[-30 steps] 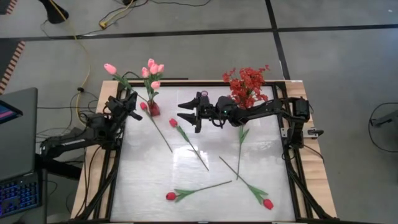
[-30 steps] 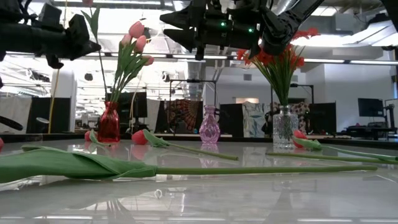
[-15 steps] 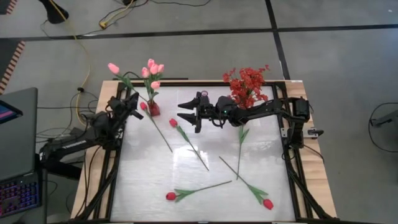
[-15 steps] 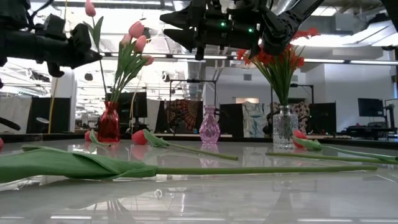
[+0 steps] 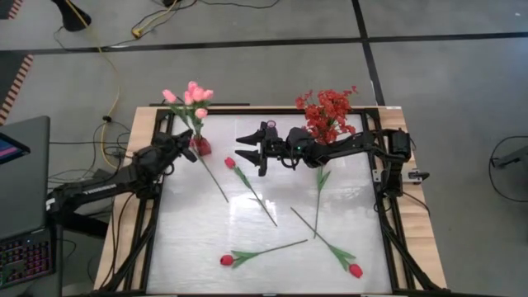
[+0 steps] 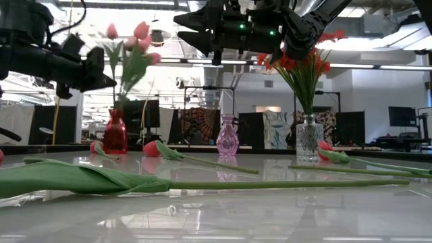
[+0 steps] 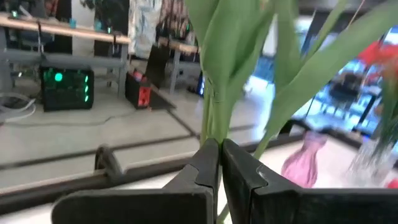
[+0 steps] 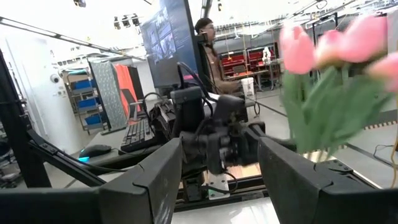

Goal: Sort flowers into vase by color
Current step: Put the pink tulip into the red vase

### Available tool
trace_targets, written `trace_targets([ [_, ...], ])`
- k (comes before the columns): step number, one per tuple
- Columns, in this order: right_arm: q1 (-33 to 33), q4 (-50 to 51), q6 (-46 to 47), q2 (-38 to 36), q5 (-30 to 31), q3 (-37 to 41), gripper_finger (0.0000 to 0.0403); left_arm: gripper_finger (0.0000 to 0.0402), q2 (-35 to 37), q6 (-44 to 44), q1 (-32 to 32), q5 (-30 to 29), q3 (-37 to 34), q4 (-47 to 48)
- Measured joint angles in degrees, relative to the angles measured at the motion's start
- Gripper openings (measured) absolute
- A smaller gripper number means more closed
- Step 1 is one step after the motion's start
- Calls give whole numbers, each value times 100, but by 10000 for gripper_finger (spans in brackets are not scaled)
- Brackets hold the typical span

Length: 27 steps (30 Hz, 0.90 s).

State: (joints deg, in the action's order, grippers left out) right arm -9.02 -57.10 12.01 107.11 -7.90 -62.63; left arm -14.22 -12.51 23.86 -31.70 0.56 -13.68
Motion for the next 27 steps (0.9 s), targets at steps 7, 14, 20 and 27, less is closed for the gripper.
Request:
trace_targets([
  [7, 0, 0, 0, 0, 0, 0, 239, 0, -657, -27, 0, 11, -2, -108],
  [14, 0, 4, 2, 0, 0, 0, 239, 0, -791, 301, -2, -9, -7, -268],
  [20, -1, 7, 0, 0, 0, -1, 239, 0, -789, 959, -2, -3, -9, -314],
  [27, -2, 8, 2, 0, 0, 0, 239, 39, -790, 1252, -2, -7, -13, -303],
])
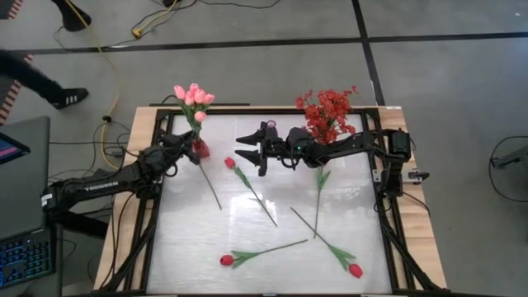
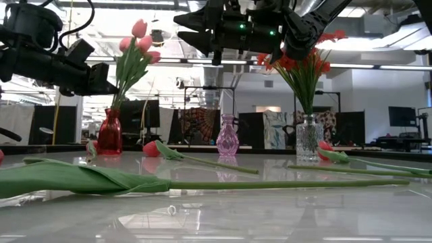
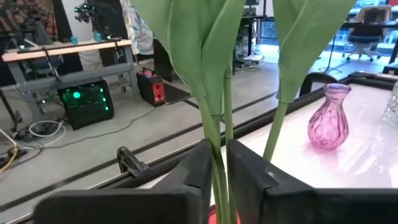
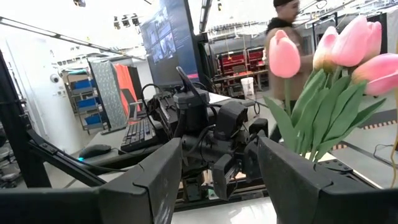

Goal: Sort flowers into vase by color
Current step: Put the pink tulip into the red vase, then put the red tulip into the purple vase

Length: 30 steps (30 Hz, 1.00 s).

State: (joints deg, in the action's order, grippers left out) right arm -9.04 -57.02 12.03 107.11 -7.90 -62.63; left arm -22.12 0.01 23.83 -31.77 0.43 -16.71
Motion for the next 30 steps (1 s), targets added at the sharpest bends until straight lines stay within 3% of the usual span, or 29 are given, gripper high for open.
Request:
trace_targets([
  [6, 0, 1, 0, 0, 0, 0, 239, 111, 2, 44, 0, 2, 12, 4],
  [13, -21, 1, 0, 0, 1, 0, 239, 169, 5, 132, -52, 48, 543, 1144],
  [19, -54, -1, 4, 0, 8, 0, 239, 183, 5, 119, -240, 55, 1081, 1746],
  [30, -50, 1, -7, 0, 26, 0, 239, 183, 4, -267, -572, 56, 1675, 1993],
])
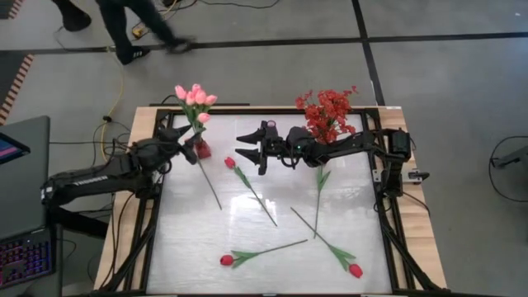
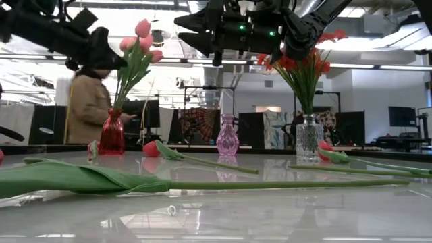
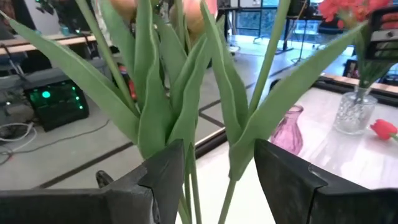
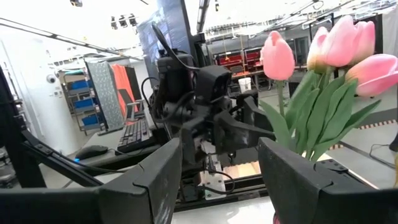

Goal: Sort flowers into vase by color
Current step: Put the red tulip into the purple vase

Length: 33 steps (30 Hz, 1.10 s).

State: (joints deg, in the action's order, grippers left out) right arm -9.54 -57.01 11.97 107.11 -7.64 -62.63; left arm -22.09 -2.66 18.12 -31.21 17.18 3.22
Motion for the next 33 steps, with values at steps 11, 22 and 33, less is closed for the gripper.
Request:
trace_targets([
  [11, 0, 956, -117, 4, 85, -310, 232, 183, 0, -148, -282, -6, 1013, 1169],
  [22, 338, 6145, -282, 9, 1084, -2212, 207, 176, -326, -183, -1308, 1509, 1258, 1425],
  [33, 795, 7858, 1689, 7, 1182, -2420, 205, 145, -1449, -606, -2917, 1169, 1258, 1784],
])
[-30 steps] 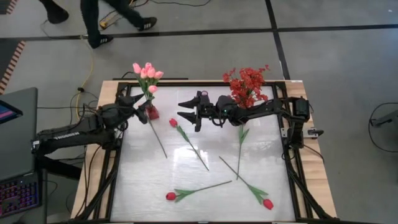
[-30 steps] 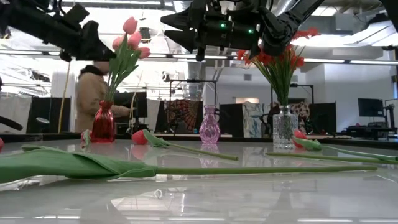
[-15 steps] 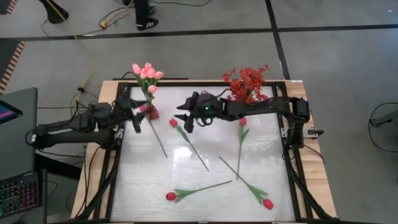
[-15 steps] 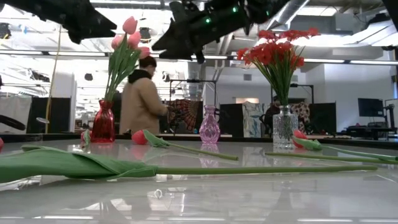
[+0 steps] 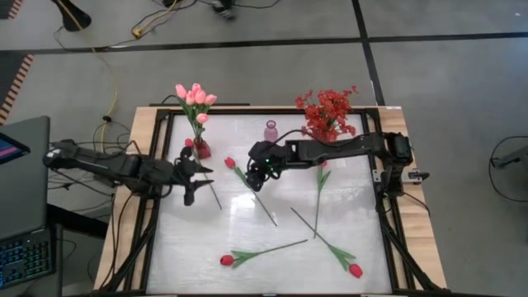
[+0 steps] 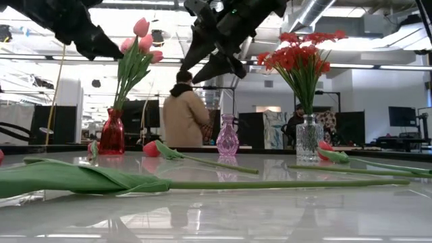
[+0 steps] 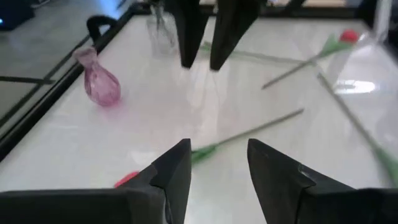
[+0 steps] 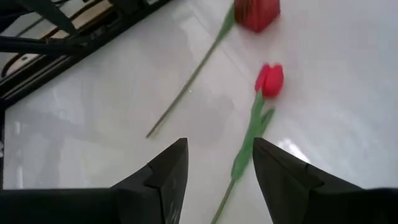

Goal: Sort flowers into vase by color
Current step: Put the red tulip into the purple vase

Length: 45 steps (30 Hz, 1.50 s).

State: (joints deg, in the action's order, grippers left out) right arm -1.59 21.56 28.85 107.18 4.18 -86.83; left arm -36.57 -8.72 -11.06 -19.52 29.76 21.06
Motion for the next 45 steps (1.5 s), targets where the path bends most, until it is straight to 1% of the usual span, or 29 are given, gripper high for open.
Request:
trace_targets([
  [4, 142, 288, 500, -2, 105, 0, 205, 140, -434, 0, -273, -390, -2, 0],
  [7, 244, 456, 773, 93, 328, -4, 205, 139, -681, 74, -360, -429, -2, -95],
  [9, 285, 443, 946, 224, 328, -9, 205, 139, -808, 117, -399, -429, -2, -216],
  [11, 329, 397, 1053, 521, 321, -58, 205, 139, -908, 154, -418, -428, -2, -330],
  [13, 375, 479, 1157, 837, 314, -238, 205, 139, -961, 157, -428, -425, -8, -310],
  [21, 462, 1484, 1121, 2097, 350, -1400, 205, 139, -992, 296, -428, -369, -7, -515],
  [27, 568, 1884, 1167, 2521, 349, -1877, 205, 139, -991, 473, -426, -388, -7, -554],
  [32, 577, 2103, 1339, 2616, 483, -1952, 198, 139, -991, 596, -426, -413, -7, -560],
  [35, 565, 2213, 1419, 2618, 520, -1920, 180, 139, -991, 598, -423, -429, -7, -556],
  [39, 562, 2293, 1422, 2616, 635, -1896, 142, 139, -991, 597, -421, -429, -7, -556],
  [42, 562, 2347, 1364, 2616, 635, -1893, 103, 139, -991, 596, -421, -427, -7, -547],
  [45, 570, 2409, 1261, 2616, 667, -1891, 51, 139, -991, 589, -421, -427, -7, -534],
])
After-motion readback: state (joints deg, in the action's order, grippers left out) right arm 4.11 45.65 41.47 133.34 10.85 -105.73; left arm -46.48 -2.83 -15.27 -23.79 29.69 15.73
